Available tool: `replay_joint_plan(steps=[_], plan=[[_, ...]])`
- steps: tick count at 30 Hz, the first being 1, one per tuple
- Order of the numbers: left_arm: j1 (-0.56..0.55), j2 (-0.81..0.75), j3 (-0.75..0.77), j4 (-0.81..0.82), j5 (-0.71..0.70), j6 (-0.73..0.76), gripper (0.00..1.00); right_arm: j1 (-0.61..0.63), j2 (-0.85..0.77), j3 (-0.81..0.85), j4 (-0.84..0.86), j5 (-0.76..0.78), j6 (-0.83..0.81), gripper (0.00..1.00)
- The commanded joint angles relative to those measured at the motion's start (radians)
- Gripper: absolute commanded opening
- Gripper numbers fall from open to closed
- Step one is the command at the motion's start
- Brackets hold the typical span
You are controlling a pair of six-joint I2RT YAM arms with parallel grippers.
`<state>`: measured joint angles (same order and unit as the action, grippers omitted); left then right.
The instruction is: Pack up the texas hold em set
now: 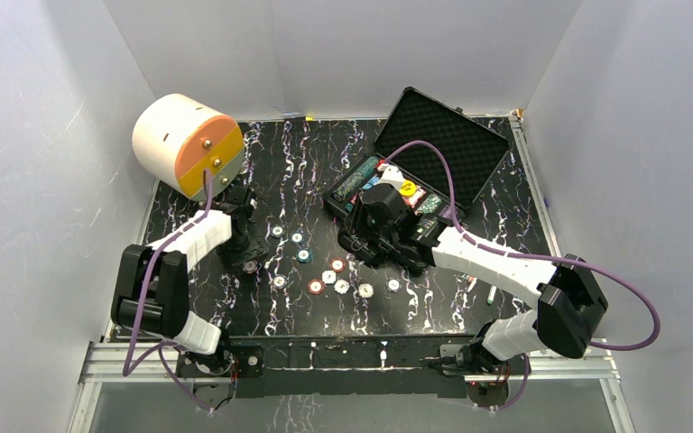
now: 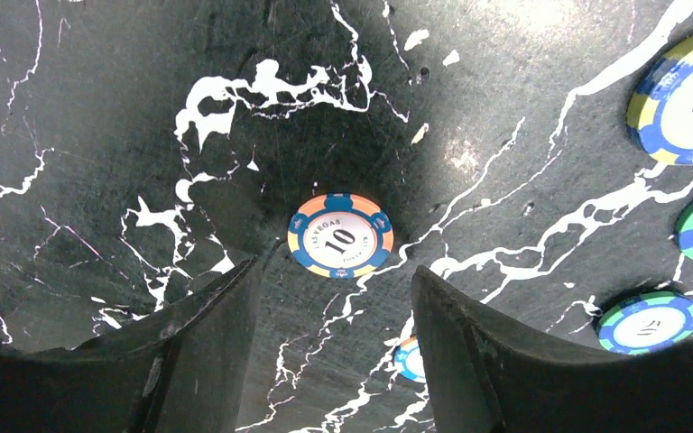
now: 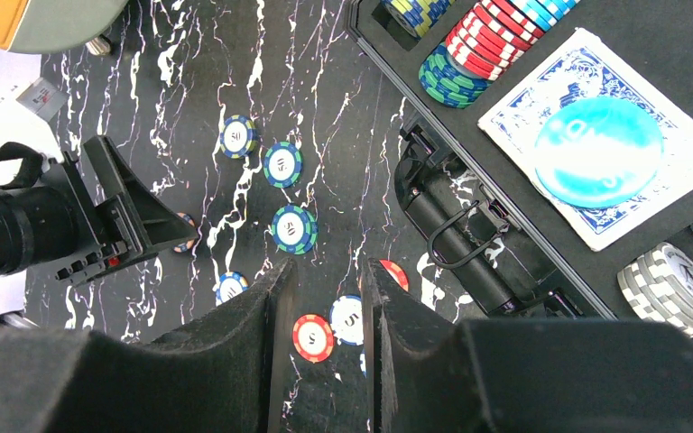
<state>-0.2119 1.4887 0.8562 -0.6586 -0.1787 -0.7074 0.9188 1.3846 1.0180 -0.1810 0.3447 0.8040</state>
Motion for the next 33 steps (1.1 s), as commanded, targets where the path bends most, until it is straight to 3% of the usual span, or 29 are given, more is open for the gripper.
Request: replay_joint_plan(steps=[1, 11, 18, 25, 30, 33], plan=[[-0.003, 0.016, 0.032, -0.008, -0.036, 0.04, 0.59, 0.006, -0.008, 0.013, 0.016, 0.022, -0.009, 0.4], [-0.002, 0.053, -0.018, 0.1, -0.034, 0.049, 0.55, 0.005, -0.006, 0.015, 0.012, 0.027, -0.014, 0.4], [-0.002, 0.062, -0.045, 0.067, -0.027, 0.029, 0.5, 0.006, -0.006, 0.014, 0.007, 0.035, -0.015, 0.4], [-0.002, 0.036, -0.038, 0.005, 0.01, 0.021, 0.59, 0.006, 0.001, 0.018, 0.009, 0.033, -0.013, 0.4], [-0.002, 0.032, -0.043, 0.008, 0.018, 0.02, 0.45, 0.006, 0.004, 0.018, 0.012, 0.028, -0.009, 0.4], [-0.003, 0.044, -0.052, 0.009, 0.029, 0.016, 0.44, 0.006, 0.001, 0.017, 0.012, 0.028, -0.01, 0.39]])
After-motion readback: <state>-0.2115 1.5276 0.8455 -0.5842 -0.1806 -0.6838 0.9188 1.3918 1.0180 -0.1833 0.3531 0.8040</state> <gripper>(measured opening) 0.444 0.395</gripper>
